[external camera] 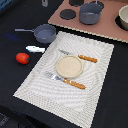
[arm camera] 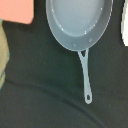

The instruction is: Place the pan onto the stove and place the fish and sausage into the pan.

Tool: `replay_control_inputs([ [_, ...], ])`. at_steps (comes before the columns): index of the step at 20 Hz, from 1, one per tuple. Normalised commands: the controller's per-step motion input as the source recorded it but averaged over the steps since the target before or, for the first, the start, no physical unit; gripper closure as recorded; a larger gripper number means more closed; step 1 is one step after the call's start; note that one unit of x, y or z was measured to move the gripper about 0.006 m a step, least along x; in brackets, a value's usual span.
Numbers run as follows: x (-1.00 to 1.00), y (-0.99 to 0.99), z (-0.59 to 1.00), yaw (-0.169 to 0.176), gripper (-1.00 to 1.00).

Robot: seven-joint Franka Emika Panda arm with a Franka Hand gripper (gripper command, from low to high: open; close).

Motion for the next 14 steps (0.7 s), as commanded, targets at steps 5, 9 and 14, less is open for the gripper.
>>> replay_control_inputs([
  [5,-0.32,-0.48,-0.56,0.003,-1.00],
  [9,-0.39,-0.49,-0.59,-0.011,-1.00],
  [14,-0.37,-0.32,-0.55,-0.093,-1.00],
])
